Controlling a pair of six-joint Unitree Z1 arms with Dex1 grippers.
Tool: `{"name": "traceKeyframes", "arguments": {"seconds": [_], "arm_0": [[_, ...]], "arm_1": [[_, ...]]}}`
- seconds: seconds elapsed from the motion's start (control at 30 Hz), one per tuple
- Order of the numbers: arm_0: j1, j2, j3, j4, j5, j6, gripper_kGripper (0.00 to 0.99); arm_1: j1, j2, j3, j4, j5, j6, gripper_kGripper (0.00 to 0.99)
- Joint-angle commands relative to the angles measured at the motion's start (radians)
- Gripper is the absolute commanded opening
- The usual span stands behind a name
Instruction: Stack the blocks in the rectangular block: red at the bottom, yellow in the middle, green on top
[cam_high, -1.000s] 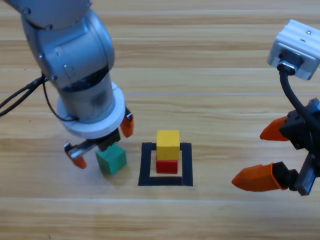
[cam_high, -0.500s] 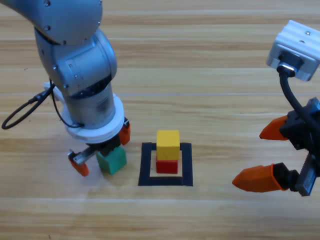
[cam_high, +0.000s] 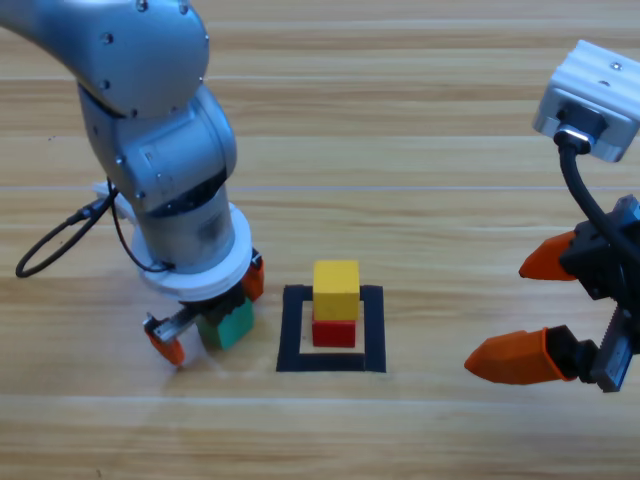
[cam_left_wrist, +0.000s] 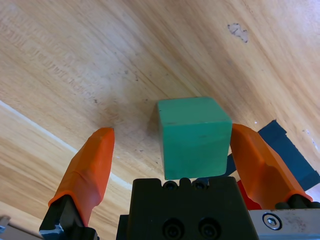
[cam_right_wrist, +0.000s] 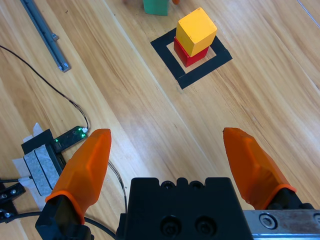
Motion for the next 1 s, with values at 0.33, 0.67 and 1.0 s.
{"name": "traceKeyframes", "arguments": {"seconds": [0.33,0.67,1.0], "arm_0": [[0.016,0.046,0.043,-0.031,-0.018,-0.014,0.9],[0.016,0.083,-0.042,-0.006,-0.007,0.063,0.612],[0.016,0.155,-0.358,0.259,0.068,0.325,0.118]], "arm_1": [[-0.003,-0.046,0.01,-0.001,0.007,-0.007,0.989],[-0.003,-0.042,0.011,-0.001,0.007,-0.007,0.989],[-0.003,-0.04,0.011,-0.001,0.001,-0.007,0.989]]}}
